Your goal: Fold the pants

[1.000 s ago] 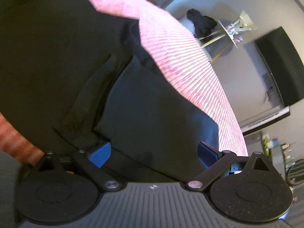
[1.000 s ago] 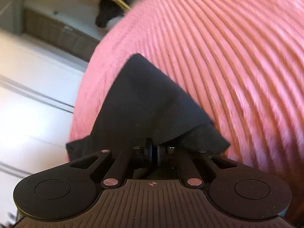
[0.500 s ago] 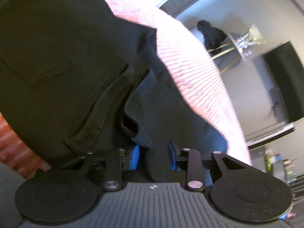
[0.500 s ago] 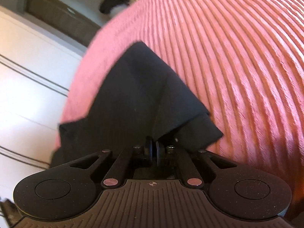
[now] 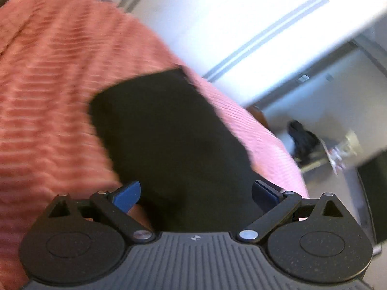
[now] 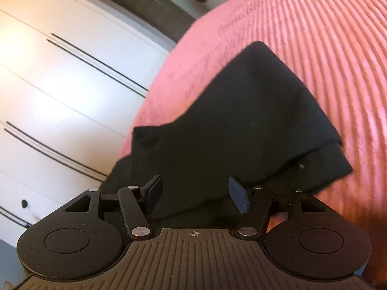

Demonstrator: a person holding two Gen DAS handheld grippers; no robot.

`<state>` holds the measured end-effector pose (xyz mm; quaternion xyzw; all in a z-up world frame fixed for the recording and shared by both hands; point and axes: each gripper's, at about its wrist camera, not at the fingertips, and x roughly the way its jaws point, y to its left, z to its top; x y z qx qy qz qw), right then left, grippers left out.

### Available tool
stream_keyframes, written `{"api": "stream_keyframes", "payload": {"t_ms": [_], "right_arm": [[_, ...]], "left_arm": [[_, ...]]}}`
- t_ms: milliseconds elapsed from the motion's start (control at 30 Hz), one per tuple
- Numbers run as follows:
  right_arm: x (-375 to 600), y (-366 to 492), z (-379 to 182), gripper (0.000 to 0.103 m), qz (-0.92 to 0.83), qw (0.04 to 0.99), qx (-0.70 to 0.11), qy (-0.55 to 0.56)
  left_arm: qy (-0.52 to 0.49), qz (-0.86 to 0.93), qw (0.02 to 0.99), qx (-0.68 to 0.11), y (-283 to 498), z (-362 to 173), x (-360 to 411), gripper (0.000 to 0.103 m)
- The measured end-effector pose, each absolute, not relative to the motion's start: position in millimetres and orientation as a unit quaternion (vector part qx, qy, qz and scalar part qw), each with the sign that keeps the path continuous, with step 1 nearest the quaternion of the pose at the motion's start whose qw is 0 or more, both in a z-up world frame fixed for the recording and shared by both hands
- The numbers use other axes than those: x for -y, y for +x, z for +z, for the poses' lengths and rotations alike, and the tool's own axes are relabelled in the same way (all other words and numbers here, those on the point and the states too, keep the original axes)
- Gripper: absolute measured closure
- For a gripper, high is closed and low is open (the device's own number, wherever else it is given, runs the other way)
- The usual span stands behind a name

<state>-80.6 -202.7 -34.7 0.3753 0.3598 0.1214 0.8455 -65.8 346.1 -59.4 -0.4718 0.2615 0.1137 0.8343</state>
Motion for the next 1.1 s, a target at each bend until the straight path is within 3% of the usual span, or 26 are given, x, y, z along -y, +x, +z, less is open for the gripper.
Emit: {"api": "stream_keyframes", "payload": {"t_ms": [267, 433, 467, 500, 567, 633, 700, 833, 867, 900, 933, 967, 1100], "right_arm": [[196.0, -60.6, -45.4, 0.035, 0.095, 0.849, -0.366, 0.37], [200.7, -60.2, -46.4, 0.035, 0.081, 0.851, -0.363, 0.371], [202.7, -61.7, -46.7, 0.035, 0.079, 0.852, -0.363, 0.369], [203.4, -62.7, -47.2, 0.035, 0.078, 0.852, -0.364, 0.368], [203.0, -61.4, -47.9, 0.035, 0.077, 0.853, -0.365, 0.366], [201.9, -59.7, -48.5, 0.035, 0.078, 0.854, -0.365, 0.364], [199.8, -56.9, -48.9, 0.035, 0.078, 0.855, -0.366, 0.36], [198.5, -54.2, -49.4, 0.036, 0.079, 0.856, -0.368, 0.355], [199.0, -54.6, -49.3, 0.036, 0.079, 0.856, -0.368, 0.356], [199.6, -55.0, -49.2, 0.036, 0.079, 0.855, -0.366, 0.358], [201.0, -55.4, -48.8, 0.036, 0.078, 0.855, -0.365, 0.36], [202.0, -55.9, -48.3, 0.034, 0.078, 0.855, -0.363, 0.362], [206.0, -58.1, -46.5, 0.034, 0.078, 0.856, -0.353, 0.37]], "left_arm": [[-0.573, 0.081, 0.791, -0.199, -52.1, -117.2, -386.1, 0.006], [-0.574, 0.08, 0.792, -0.191, -40.4, -121.1, -404.7, 0.014], [-0.562, 0.073, 0.803, -0.184, -42.0, -118.6, -403.9, 0.023], [-0.549, 0.065, 0.815, -0.175, -46.0, -113.2, -400.6, 0.041], [-0.518, 0.044, 0.841, -0.147, -53.1, -103.5, -397.1, 0.051], [-0.504, 0.04, 0.85, -0.145, -51.5, -103.3, -393.7, 0.052], [-0.507, 0.058, 0.842, -0.174, -42.1, -112.2, -394.4, 0.027], [-0.534, 0.07, 0.822, -0.184, -31.1, -119.6, -399.2, 0.028], [-0.543, 0.069, 0.817, -0.18, -30.4, -117.0, -400.2, 0.042], [-0.547, 0.065, 0.815, -0.178, -29.1, -113.2, -402.1, 0.066], [-0.541, 0.056, 0.821, -0.176, -29.4, -106.0, -403.8, 0.073], [-0.528, 0.052, 0.83, -0.173, -31.9, -96.9, -402.4, 0.078], [-0.444, 0.041, 0.877, -0.179, -30.3, -46.1, -377.2, 0.079]]}}
